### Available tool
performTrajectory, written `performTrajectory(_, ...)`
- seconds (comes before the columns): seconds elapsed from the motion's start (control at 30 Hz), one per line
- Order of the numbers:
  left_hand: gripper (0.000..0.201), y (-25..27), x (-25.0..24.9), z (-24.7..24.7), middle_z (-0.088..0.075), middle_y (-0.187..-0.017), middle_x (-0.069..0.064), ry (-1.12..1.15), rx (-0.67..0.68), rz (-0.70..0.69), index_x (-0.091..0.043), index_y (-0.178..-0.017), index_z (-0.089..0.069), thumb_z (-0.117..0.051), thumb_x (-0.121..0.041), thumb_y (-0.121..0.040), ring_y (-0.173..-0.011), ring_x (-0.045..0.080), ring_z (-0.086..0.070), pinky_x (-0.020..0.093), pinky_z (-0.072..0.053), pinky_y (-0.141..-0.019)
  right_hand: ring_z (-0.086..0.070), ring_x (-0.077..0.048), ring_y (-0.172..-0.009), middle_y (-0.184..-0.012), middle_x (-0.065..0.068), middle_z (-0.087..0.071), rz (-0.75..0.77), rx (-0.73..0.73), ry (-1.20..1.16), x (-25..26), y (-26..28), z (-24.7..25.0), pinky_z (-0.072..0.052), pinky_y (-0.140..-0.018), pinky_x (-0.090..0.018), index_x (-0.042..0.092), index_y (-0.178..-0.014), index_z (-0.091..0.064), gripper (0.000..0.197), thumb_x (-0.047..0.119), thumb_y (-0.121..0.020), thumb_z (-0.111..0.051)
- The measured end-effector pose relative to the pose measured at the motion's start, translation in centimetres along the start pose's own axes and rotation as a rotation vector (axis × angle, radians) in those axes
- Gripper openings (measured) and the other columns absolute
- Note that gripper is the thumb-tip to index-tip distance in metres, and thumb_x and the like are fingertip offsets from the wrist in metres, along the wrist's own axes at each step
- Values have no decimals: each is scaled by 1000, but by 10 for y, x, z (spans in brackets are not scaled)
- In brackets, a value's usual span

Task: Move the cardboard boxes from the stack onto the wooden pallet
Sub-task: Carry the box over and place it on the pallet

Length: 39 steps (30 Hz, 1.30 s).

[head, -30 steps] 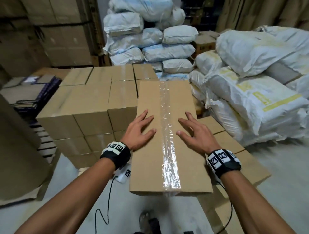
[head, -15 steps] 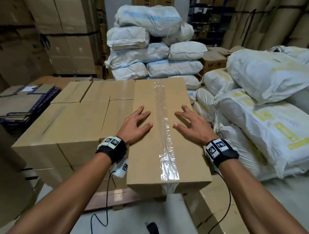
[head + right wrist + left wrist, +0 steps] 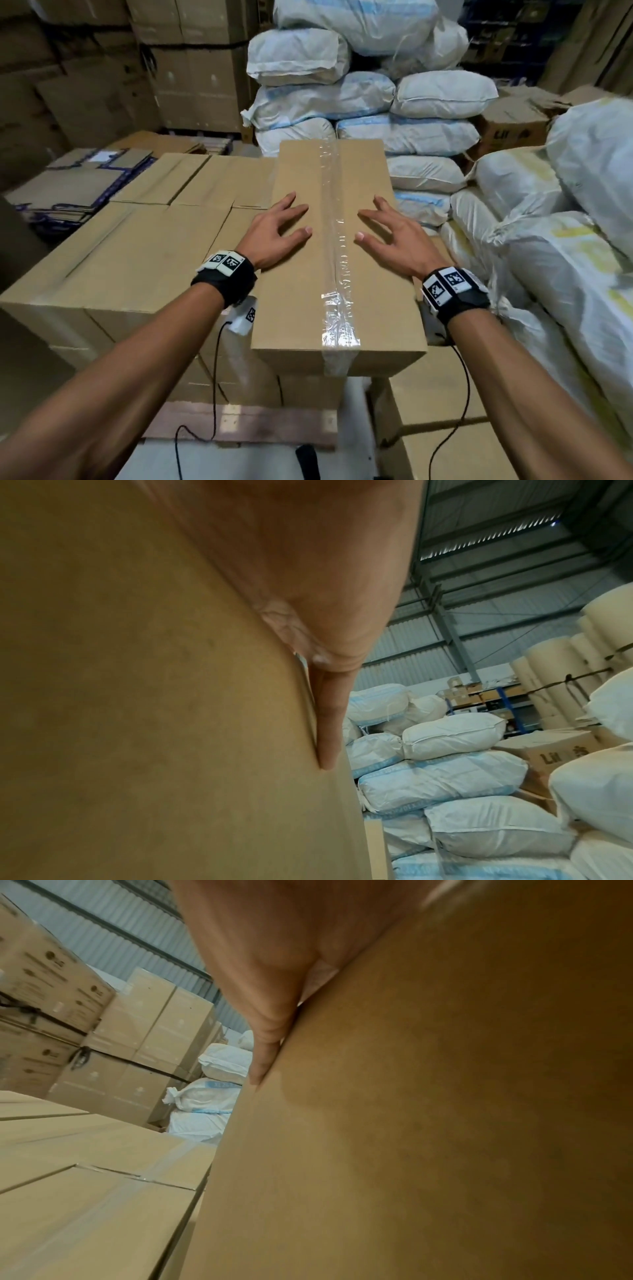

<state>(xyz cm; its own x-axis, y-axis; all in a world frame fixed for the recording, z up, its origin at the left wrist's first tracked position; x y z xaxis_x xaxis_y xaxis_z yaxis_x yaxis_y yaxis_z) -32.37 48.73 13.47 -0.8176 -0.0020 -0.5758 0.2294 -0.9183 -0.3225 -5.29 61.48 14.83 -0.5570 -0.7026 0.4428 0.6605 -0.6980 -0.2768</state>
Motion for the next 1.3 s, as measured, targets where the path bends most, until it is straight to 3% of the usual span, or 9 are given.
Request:
performTrajectory(0.23, 57, -74, 16, -11, -30, -169, -11, -38, -34, 67, -32, -149, -57, -69, -49, -97, -151, 6, -33, 21, -19, -122, -32, -21, -155, -173, 15, -16, 60, 62, -44, -44, -87, 0, -27, -124, -55, 47, -152, -46, 64, 74, -94, -53)
performTrajectory(0.4, 58, -120, 44, -18, -31, -168, -12, -26, -26, 74, -33, -148, -58, -70, -52, -94, -151, 6, -34, 29, -23, -125, -32, -18, -155, -173, 13, -19, 66, 72, -87, -63, -132, -11, -26, -123, -55, 45, -151, -49, 64, 73, -94, -55)
performTrajectory(0.53, 59, -152, 68, -22, -32, -168, -12, -13, -3, 57, -34, -147, -59, -69, -55, -93, -152, 6, -33, 36, -25, -128, -31, -13, -155, -172, 12, -21, 46, 56, -102, -71, -159, -24, -24, -122, -43, 44, -151, -50, 63, 71, -94, -57)
performTrajectory(0.7, 55, -184, 86, -21, -33, -167, -11, -18, 24, 16, -33, -147, -60, -71, -49, -95, -150, 5, -34, 20, -21, -121, -29, -15, -154, -173, 11, -19, -4, 44, -87, -70, -177, -32, -24, -119, -44, 44, -152, -49, 62, 69, -96, -57)
performTrajectory(0.77, 55, -196, 93, -21, -33, -167, -11, -9, 36, 12, -33, -147, -59, -71, -50, -95, -151, 6, -34, 20, -20, -121, -30, -16, -155, -173, 11, -19, -21, 33, -90, -73, -185, -35, -22, -118, -40, 45, -151, -49, 62, 70, -95, -57)
performTrajectory(0.9, 57, -222, 104, -23, -34, -167, -10, 13, 54, -8, -34, -147, -59, -71, -51, -94, -151, 6, -34, 24, -22, -123, -29, -15, -156, -173, 13, -17, -33, 38, -97, -81, -207, -39, -24, -123, -50, 46, -152, -48, 65, 74, -94, -54)
performTrajectory(1.0, 56, -246, 112, -23, -34, -167, -10, 24, 59, 1, -35, -147, -59, -71, -52, -94, -151, 7, -35, 30, -24, -126, -29, -14, -156, -173, 14, -18, -35, 32, -113, -91, -231, -40, -24, -124, -51, 46, -151, -48, 66, 75, -93, -54)
performTrajectory(1.17, 56, -294, 128, -27, -33, -168, -10, 9, 82, 16, -36, -147, -59, -69, -53, -95, -151, 7, -34, 30, -22, -127, -27, -18, -157, -173, 14, -15, -16, 76, -106, -116, -281, -41, -24, -125, -62, 48, -151, -47, 68, 81, -92, -49)
performTrajectory(1.3, 54, -344, 143, -35, -35, -167, -11, 4, 98, 45, -36, -146, -60, -70, -52, -95, -151, 6, -35, 28, -22, -126, -27, -16, -157, -173, 12, -14, 11, 97, -119, -141, -331, -42, -27, -124, -57, 45, -151, -49, 66, 77, -94, -52)
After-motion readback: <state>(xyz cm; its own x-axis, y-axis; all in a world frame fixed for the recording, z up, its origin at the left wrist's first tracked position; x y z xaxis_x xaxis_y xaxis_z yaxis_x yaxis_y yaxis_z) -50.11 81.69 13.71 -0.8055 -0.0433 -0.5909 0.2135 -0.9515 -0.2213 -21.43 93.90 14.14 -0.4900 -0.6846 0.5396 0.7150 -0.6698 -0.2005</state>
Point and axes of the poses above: each hand's wrist, its own y-axis away from the middle knuckle, its own z-axis out of the back of the hand, x = y × z, the point moved 1 cm from there along -y, towards the middle knuckle
